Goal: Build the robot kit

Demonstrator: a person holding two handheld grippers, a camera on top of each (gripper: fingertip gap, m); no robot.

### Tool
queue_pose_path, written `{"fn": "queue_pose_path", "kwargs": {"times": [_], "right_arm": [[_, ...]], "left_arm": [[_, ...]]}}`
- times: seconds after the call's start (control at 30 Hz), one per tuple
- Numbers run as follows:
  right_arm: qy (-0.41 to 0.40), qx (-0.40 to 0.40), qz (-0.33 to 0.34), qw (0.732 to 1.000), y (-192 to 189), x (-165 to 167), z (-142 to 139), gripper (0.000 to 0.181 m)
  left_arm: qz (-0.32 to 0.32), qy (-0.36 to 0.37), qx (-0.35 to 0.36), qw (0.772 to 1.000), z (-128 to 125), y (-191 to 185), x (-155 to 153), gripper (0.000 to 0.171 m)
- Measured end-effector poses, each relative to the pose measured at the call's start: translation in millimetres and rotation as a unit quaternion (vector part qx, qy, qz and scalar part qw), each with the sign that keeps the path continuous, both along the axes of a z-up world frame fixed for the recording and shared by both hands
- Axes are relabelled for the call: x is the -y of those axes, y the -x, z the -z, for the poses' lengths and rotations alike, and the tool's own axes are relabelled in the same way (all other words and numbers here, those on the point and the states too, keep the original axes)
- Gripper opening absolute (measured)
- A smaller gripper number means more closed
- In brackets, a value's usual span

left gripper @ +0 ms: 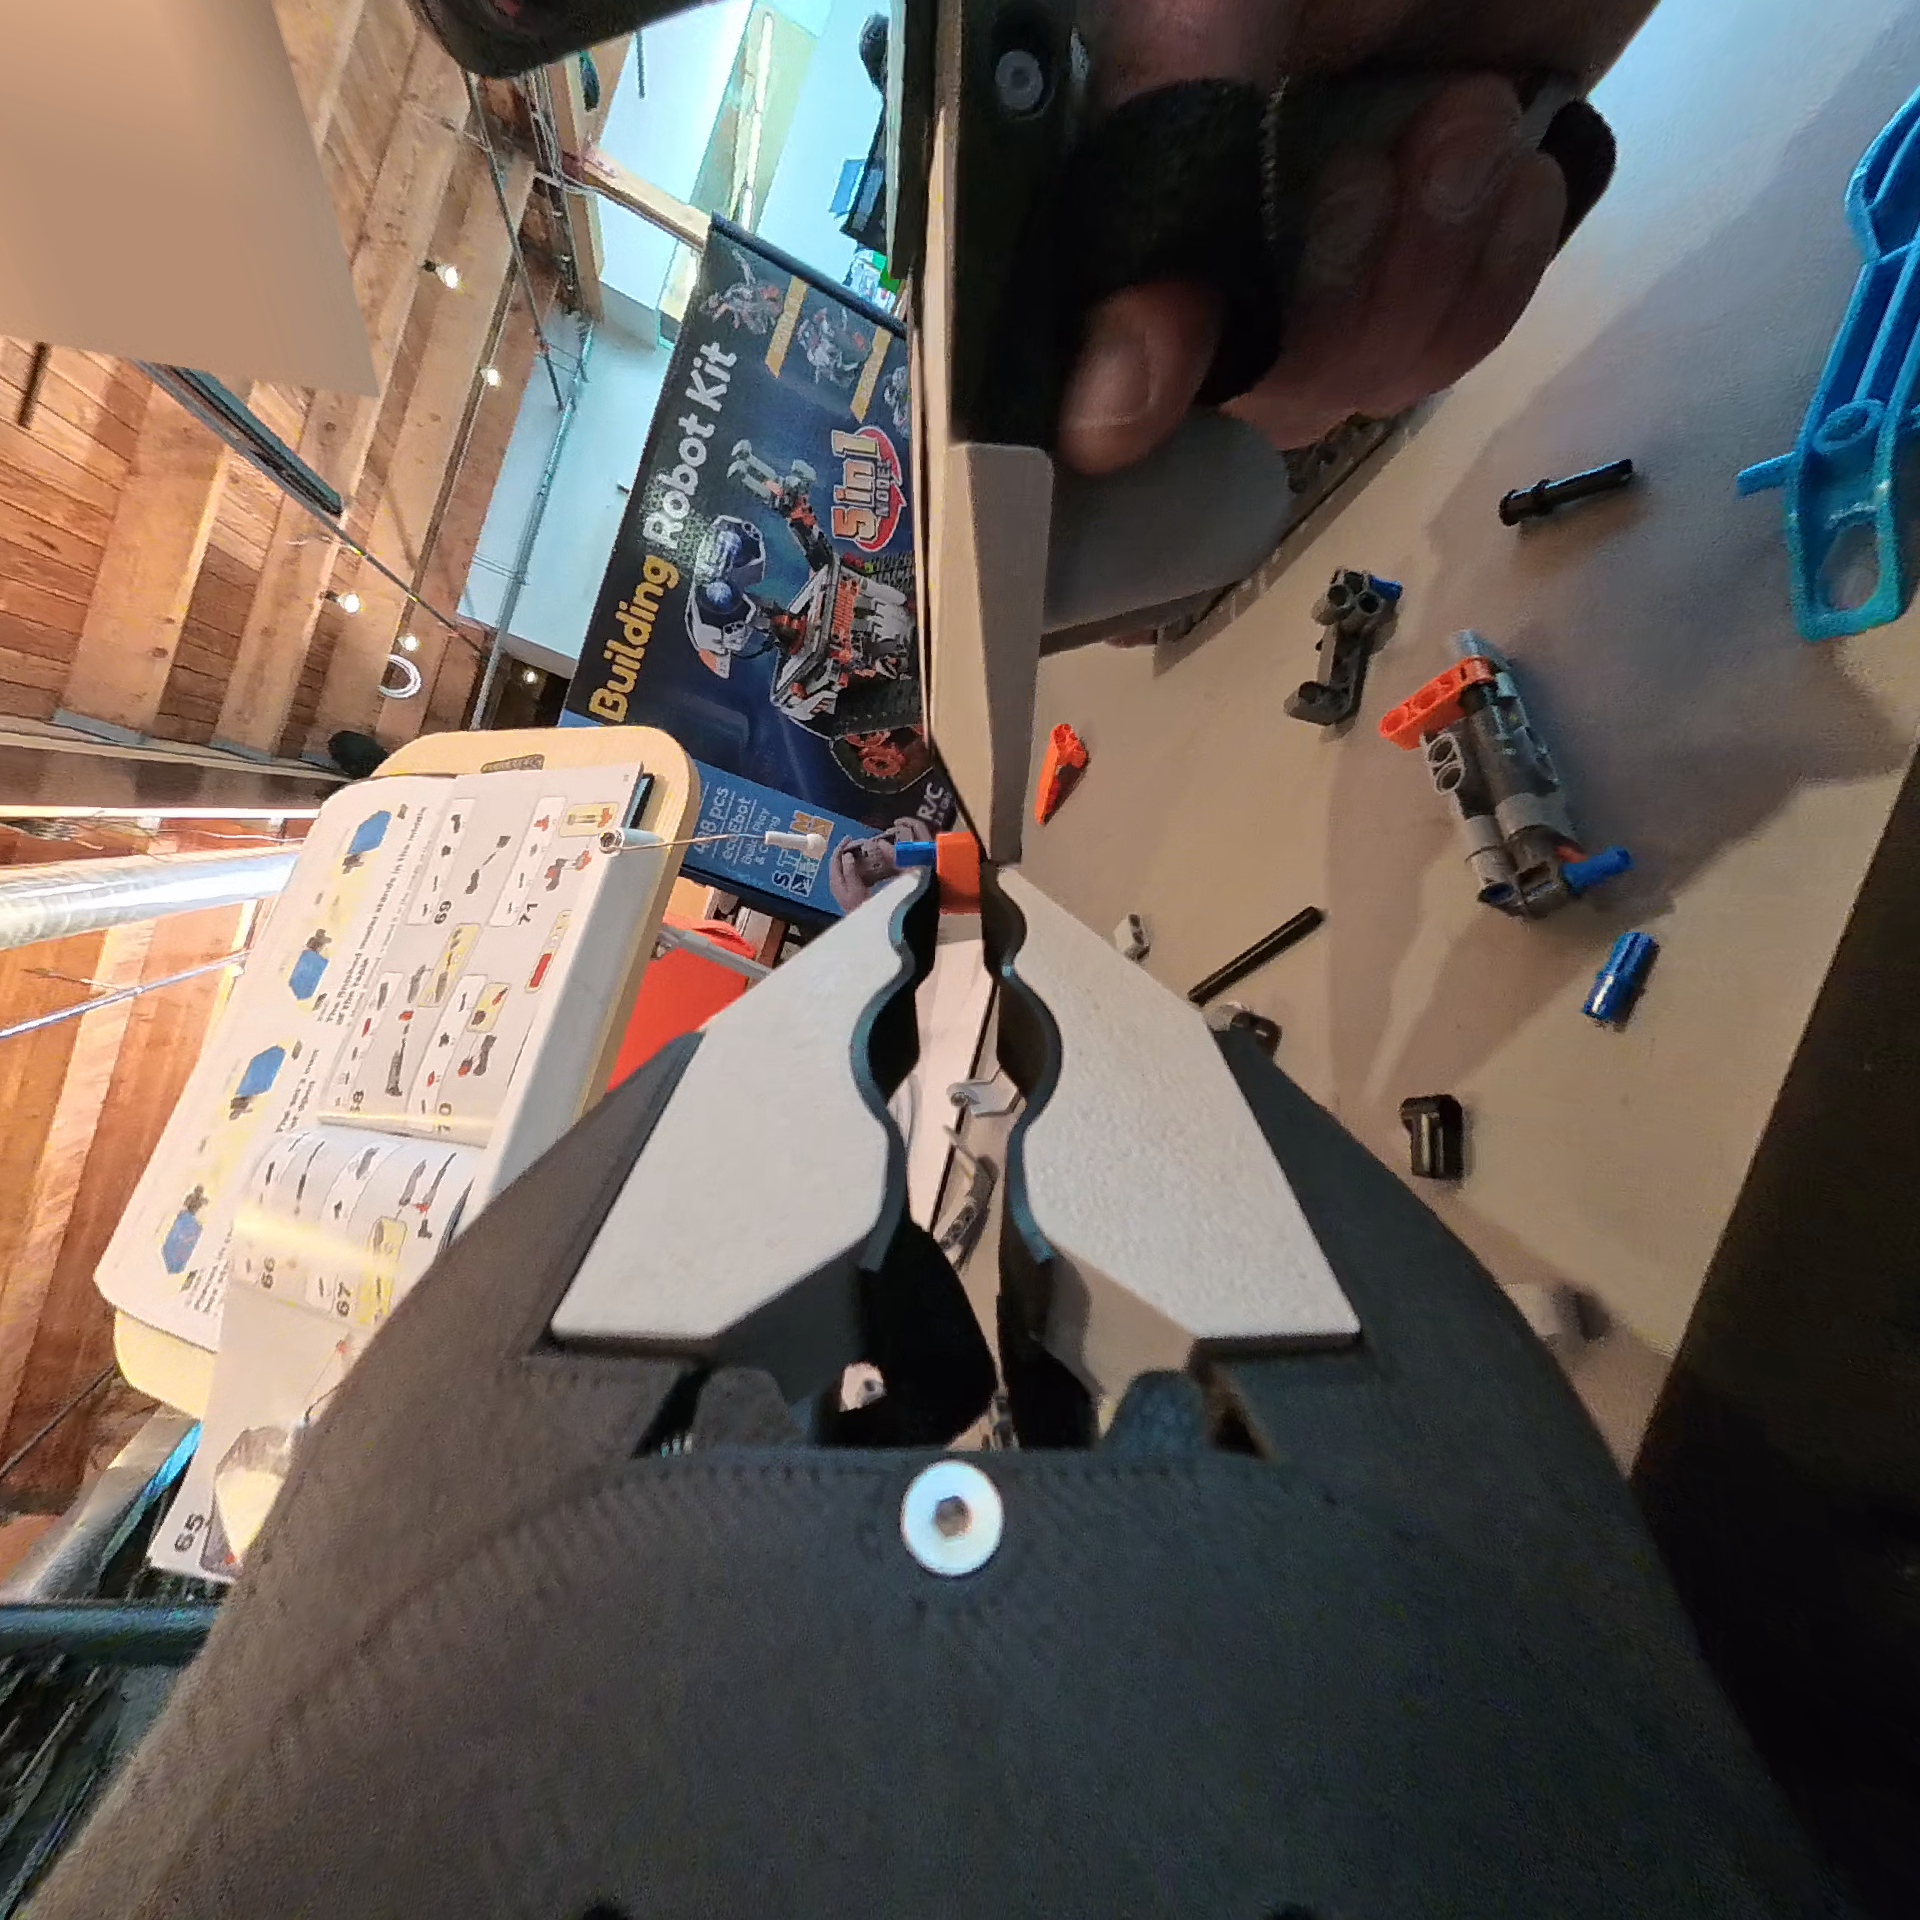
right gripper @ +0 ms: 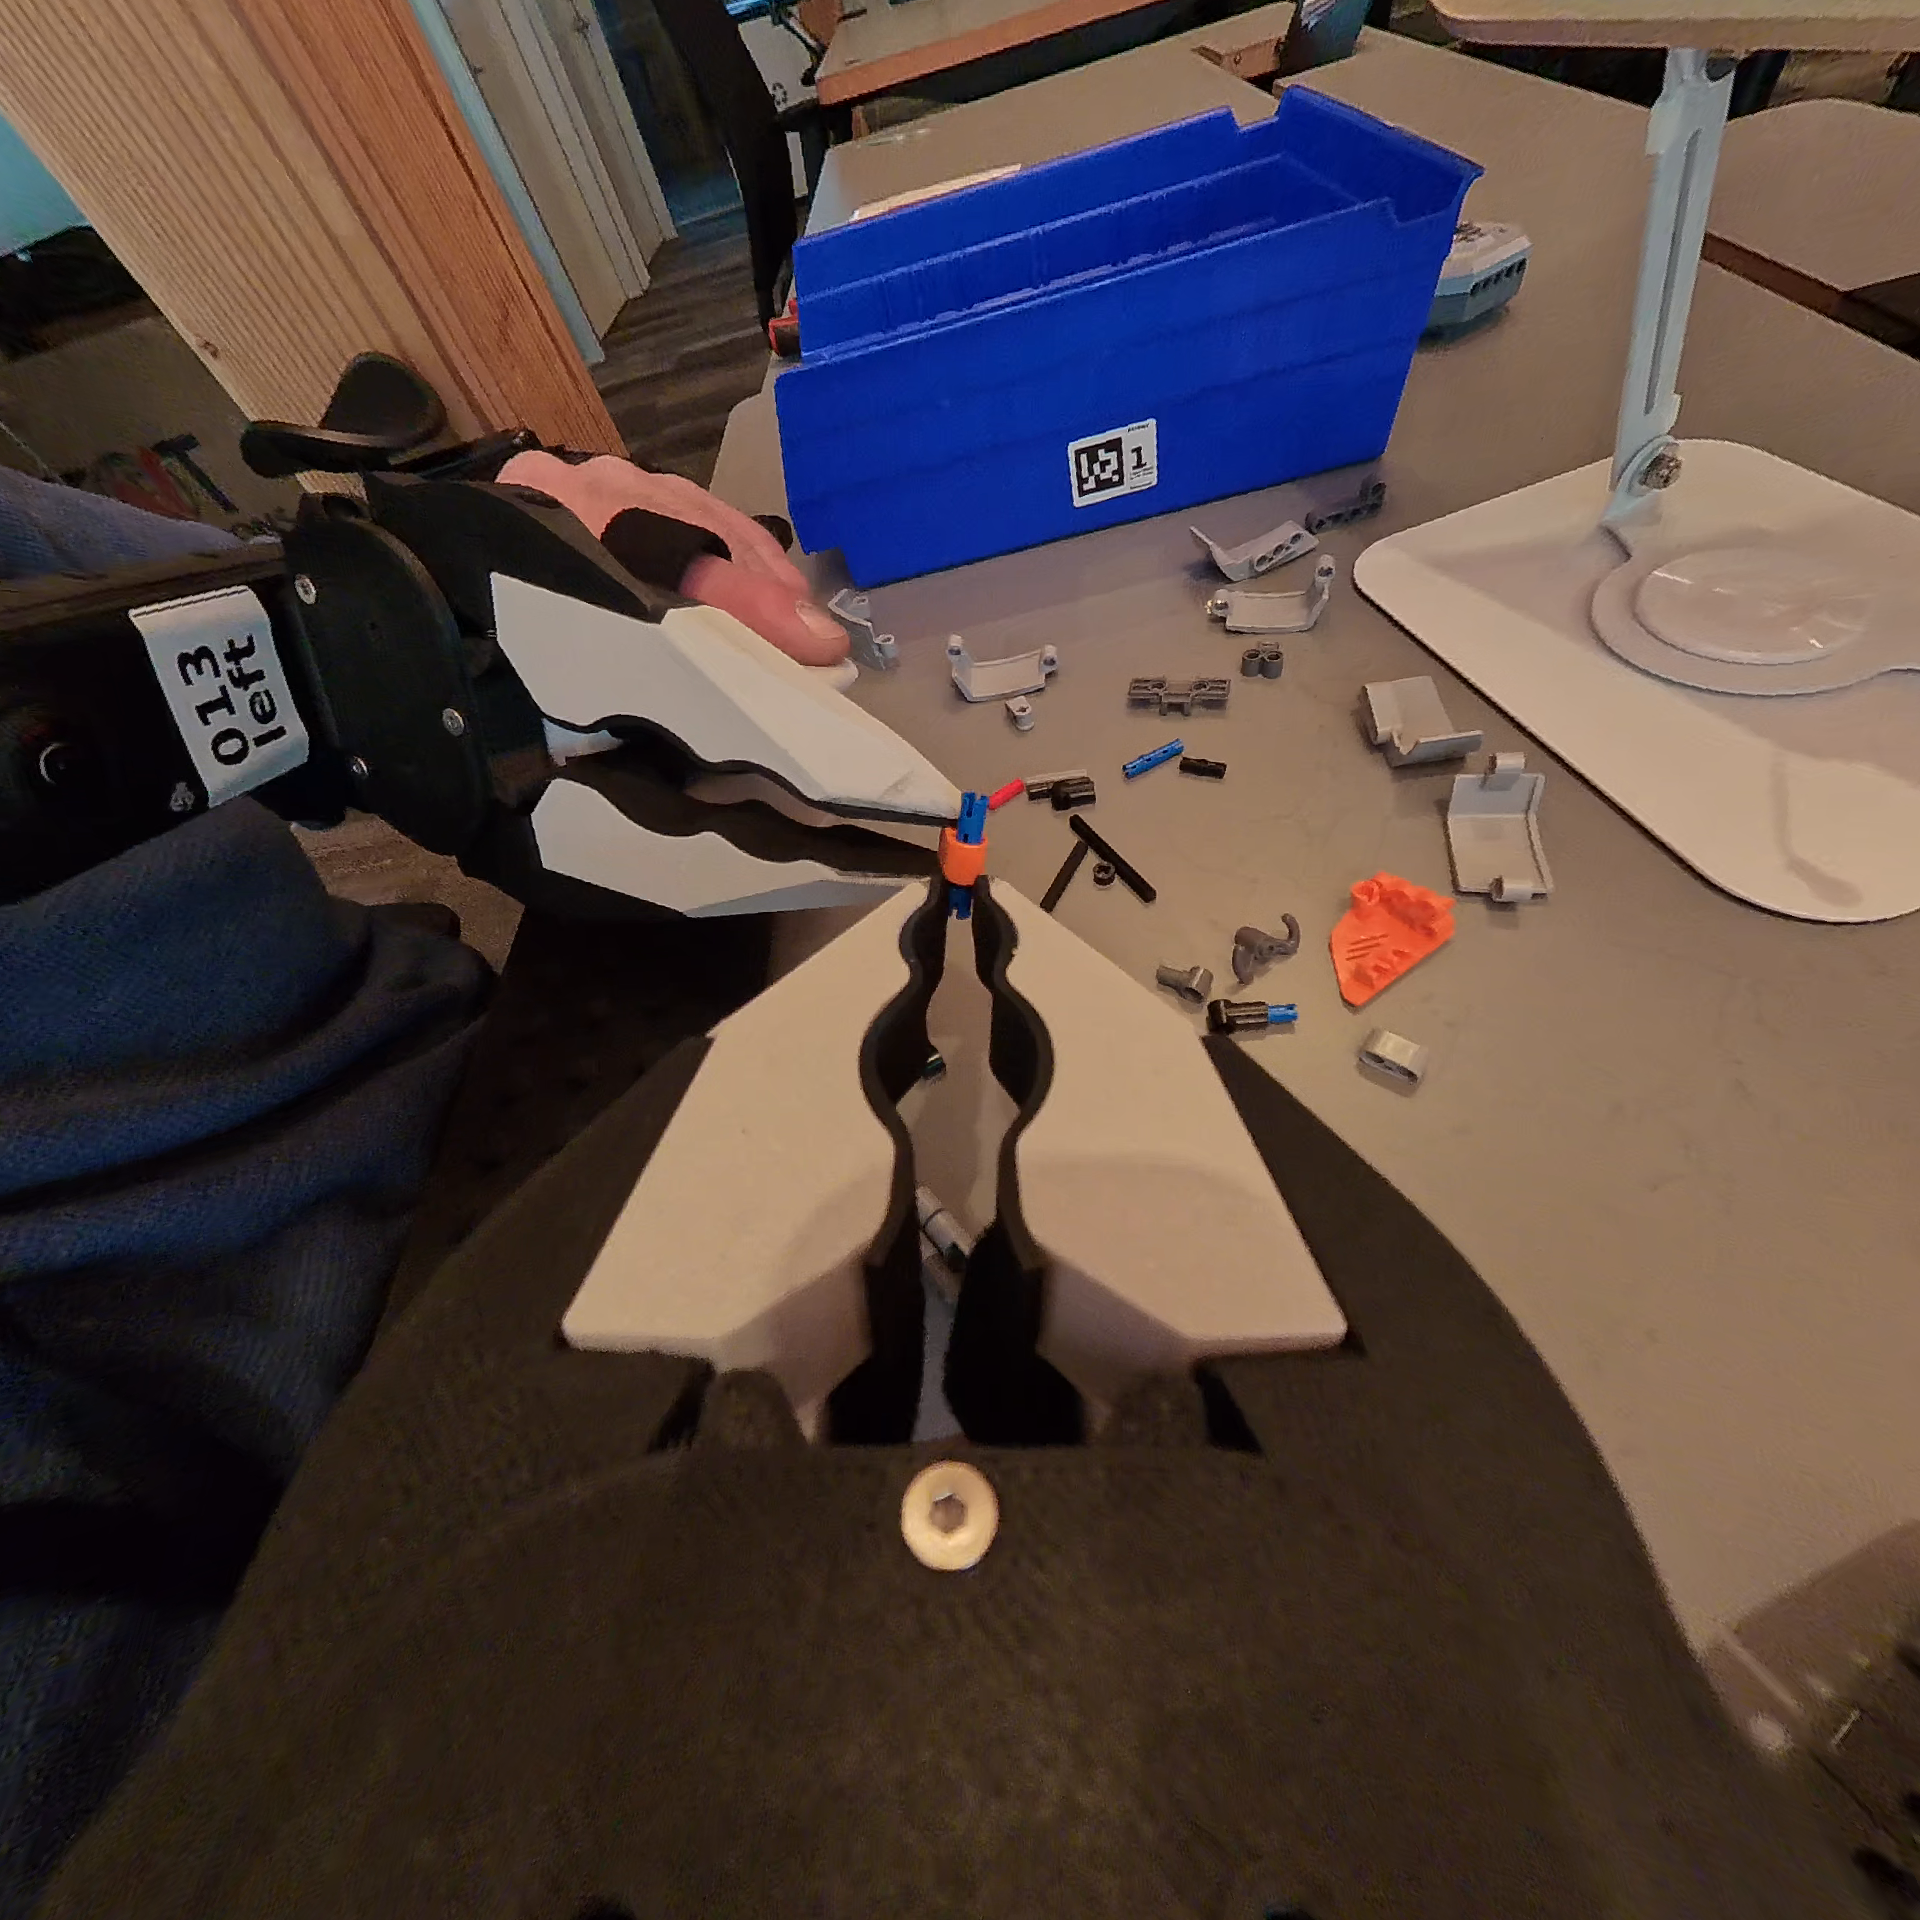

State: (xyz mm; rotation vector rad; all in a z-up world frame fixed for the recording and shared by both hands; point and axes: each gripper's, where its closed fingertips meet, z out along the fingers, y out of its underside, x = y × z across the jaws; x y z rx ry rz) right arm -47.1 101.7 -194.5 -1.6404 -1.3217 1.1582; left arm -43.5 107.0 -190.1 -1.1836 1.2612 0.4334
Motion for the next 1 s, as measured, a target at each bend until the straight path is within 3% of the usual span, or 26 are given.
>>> {"fn": "queue_pose_path", "kwargs": {"times": [0.3, 0.4, 0.53, 0.6, 0.7, 0.87, 1.0], "right_arm": [[-0.033, 0.006, 0.002, 0.999, 5.3, -0.7, -1.4, 0.001], [-0.070, 0.031, -0.002, 0.997, 4.4, -0.6, 2.7, 0.001], [-0.165, 0.084, -0.008, 0.983, 2.7, -1.8, 9.3, 0.001], [-0.208, 0.104, -0.008, 0.973, 2.4, -2.8, 10.5, 0.001], [-0.274, 0.124, -0.002, 0.954, 0.9, -6.1, 9.6, 0.001], [-0.335, 0.140, -0.011, 0.932, -0.4, -4.0, 8.3, 0.001], [-0.341, 0.142, -0.012, 0.929, -1.3, -5.2, 8.4, 0.001]], "left_arm": [[0.005, 0.028, 0.037, 0.999, -1.7, 6.0, -0.4, 0.006], [0.011, 0.047, 0.051, 0.998, -0.8, 7.7, 0.1, 0.013], [0.040, 0.122, 0.094, 0.987, -0.3, 10.7, 2.1, 0.022], [0.063, 0.196, 0.114, 0.972, 5.9, 8.7, 5.5, 0.028], [0.103, 0.246, 0.152, 0.952, 0.9, 5.3, 9.8, 0.028], [0.125, 0.265, 0.174, 0.940, -2.9, 0.3, 6.6, 0.005], [0.129, 0.272, 0.191, 0.934, -2.7, -1.1, 2.9, 0.001]]}}
